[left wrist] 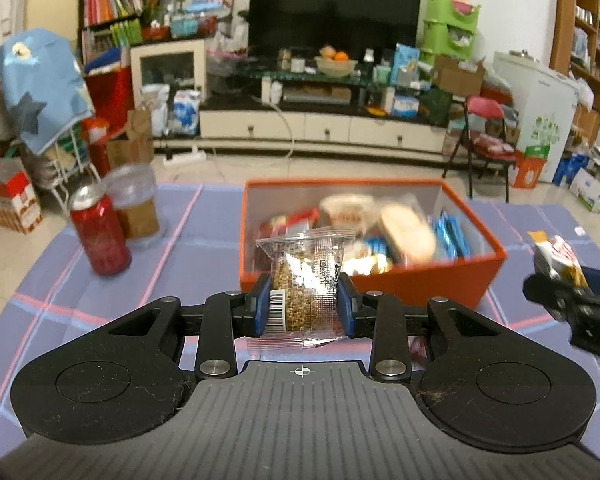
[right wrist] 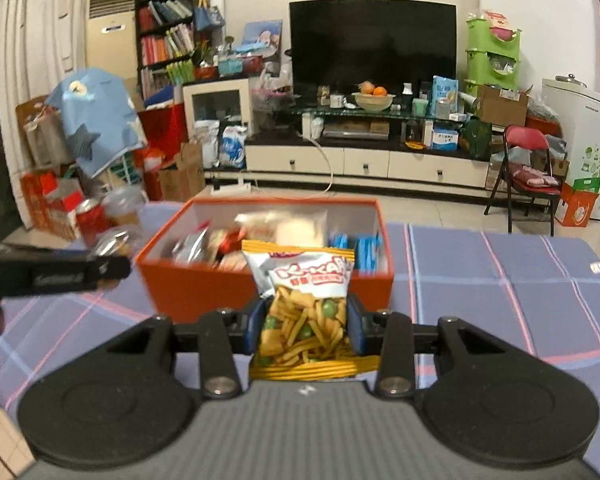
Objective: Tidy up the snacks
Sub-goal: 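Carry both packets over the orange box and open both tools to drop them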
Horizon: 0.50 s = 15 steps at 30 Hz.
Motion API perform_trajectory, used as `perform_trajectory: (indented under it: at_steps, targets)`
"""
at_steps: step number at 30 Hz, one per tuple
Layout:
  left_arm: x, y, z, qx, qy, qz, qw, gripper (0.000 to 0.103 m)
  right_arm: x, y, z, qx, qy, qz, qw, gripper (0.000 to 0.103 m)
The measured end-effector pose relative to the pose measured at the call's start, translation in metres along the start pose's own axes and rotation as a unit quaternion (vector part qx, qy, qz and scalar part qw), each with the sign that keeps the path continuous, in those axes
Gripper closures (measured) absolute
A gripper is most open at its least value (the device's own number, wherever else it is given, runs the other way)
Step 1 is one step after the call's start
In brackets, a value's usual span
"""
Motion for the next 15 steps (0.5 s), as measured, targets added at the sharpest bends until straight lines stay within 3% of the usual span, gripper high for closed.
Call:
perform_trajectory:
  at_steps: [3,12,15]
  targets:
    - [0.005,-0.011,-0.015,0.001,0.002,0.017,0.9998,0.1,0.013,-0.021,-0.015,0.005,-0.003,0.001,1.0,0.063]
    - [0.028,-0.083,-0.04,-0.004,-0.019,0.001,0.9998,0.1,0.023,-0.085,-0.038,0.005,0.01,0.0,1.0,0.063]
    - [0.034,-0.121,-0.049,-0.011,-0.029,-0.018,0.9993,0.089,0.027,-0.113,-0.05,-0.008,0.003,-0.003,1.0,0.057]
Point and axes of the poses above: each gripper's, at about its wrist camera, not at the fingertips, and y roughly against the way its jaws point, x to its right, z to its underside, the point moved 1 cm from there along -y, roughly the way its jaws point, and after that the axes turned 14 degrees about y, right-handed, at the moved point
